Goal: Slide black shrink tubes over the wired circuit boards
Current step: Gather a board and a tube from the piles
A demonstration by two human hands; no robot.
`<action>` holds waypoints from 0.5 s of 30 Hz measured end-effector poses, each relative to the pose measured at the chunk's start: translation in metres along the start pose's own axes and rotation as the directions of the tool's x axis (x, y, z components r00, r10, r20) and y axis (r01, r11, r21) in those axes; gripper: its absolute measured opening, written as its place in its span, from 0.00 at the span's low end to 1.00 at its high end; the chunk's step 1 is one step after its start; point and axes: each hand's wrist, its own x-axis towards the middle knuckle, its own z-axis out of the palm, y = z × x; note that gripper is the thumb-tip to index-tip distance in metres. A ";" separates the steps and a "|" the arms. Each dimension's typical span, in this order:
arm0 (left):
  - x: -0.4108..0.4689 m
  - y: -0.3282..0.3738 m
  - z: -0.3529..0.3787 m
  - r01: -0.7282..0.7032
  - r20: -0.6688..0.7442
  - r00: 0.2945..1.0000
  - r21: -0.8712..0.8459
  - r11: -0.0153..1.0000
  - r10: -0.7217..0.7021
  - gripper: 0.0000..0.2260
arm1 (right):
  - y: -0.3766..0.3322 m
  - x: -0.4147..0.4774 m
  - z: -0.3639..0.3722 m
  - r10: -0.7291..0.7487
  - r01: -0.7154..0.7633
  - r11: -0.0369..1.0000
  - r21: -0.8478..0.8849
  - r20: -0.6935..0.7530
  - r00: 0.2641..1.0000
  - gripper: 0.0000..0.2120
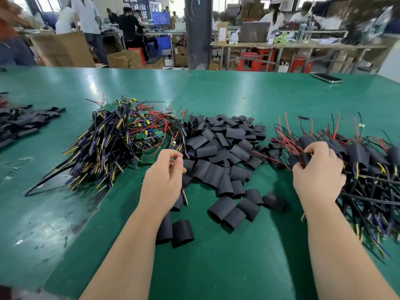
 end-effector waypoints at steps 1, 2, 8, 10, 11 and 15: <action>0.000 0.000 0.000 0.002 0.003 1.000 0.003 1.000 -0.002 0.05 | 0.001 0.000 0.000 -0.004 0.005 1.000 -0.017 0.012 1.000 0.15; 0.000 0.000 0.000 0.005 0.005 1.000 0.005 1.000 -0.005 0.05 | 0.002 0.000 0.001 -0.013 0.014 0.999 -0.043 0.034 0.999 0.15; 0.000 0.003 0.000 0.013 -0.001 1.000 0.067 0.998 -0.013 0.03 | 0.000 -0.007 0.000 -0.095 0.142 0.967 -0.213 0.213 0.972 0.21; 0.002 0.003 -0.001 0.019 -0.020 1.000 0.130 0.991 -0.016 0.03 | -0.003 -0.008 -0.002 -0.127 0.179 0.962 -0.206 0.241 0.962 0.20; 0.003 0.003 -0.002 0.026 -0.033 0.999 0.161 0.987 -0.021 0.03 | -0.004 -0.009 -0.004 -0.162 0.203 0.964 -0.173 0.224 0.961 0.19; 0.004 0.004 -0.004 0.070 -0.092 0.994 0.206 0.976 -0.052 0.04 | -0.012 -0.010 -0.010 -0.391 0.384 0.919 0.084 0.091 0.916 0.13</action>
